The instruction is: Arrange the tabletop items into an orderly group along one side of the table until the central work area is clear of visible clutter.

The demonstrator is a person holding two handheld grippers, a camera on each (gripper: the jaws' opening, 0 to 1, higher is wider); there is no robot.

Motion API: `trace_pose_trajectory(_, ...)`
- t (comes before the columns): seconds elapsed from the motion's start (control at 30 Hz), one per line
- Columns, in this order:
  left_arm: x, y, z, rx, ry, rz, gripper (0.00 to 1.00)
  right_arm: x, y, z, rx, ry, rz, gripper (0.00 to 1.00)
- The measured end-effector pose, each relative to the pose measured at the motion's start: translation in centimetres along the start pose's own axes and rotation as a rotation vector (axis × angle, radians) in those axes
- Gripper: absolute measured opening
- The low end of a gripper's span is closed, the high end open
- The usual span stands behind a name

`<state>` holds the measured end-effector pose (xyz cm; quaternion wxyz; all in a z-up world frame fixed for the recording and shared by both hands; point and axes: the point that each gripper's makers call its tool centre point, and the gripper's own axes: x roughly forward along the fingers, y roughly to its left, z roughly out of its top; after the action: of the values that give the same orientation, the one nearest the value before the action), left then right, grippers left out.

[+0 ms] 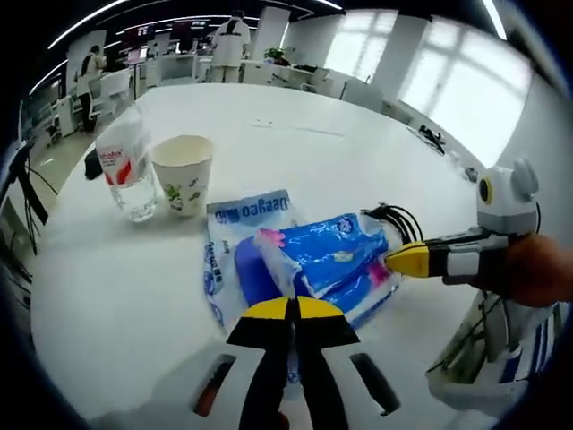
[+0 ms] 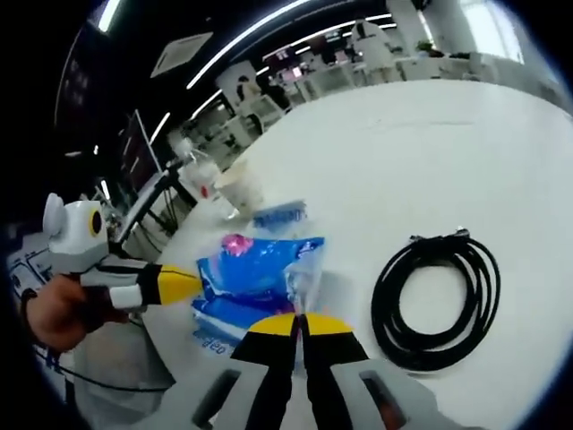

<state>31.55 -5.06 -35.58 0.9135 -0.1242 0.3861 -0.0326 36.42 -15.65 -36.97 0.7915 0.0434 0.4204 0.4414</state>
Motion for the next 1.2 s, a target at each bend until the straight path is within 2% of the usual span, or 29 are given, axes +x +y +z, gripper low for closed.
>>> trace_pose_trajectory(0.2,2.7,-2.5,2.4,0.039,-0.002,-0.048,0.0,-1.5,-3.9,1.6,0.03,-0.04,-0.045,0.0)
trace_pose_trajectory(0.23,2.8,-2.6,2.5,0.042,-0.002,-0.049,0.0,-1.5,-3.9,1.7,0.03,-0.041,-0.047,0.0)
trace_pose_trajectory(0.33,3.8,-4.6,3.7,0.062,-0.01,-0.075,0.0,-2.8,-6.1,2.2,0.049,-0.062,-0.078,0.0)
trace_pose_trajectory(0.53,5.9,-7.1,5.0,0.094,-0.003,-0.118,0.0,-4.0,-8.6,2.9,0.073,-0.082,-0.113,0.0)
trace_pose_trajectory(0.7,6.5,-8.1,5.5,0.107,0.0,-0.133,0.0,-4.8,-9.1,3.7,0.067,-0.098,-0.123,0.0)
trace_pose_trajectory(0.93,8.0,-8.4,6.6,0.112,0.002,-0.14,0.0,-5.1,-10.2,4.5,0.069,-0.102,-0.13,0.0)
trace_pose_trajectory(1.03,8.8,-8.6,7.6,0.104,-0.004,-0.142,0.0,-4.9,-11.1,5.3,0.072,-0.107,-0.132,0.0)
trace_pose_trajectory(1.2,9.7,-9.2,9.0,0.088,-0.026,-0.144,0.0,-4.5,-13.1,7.7,0.067,-0.132,-0.139,0.0)
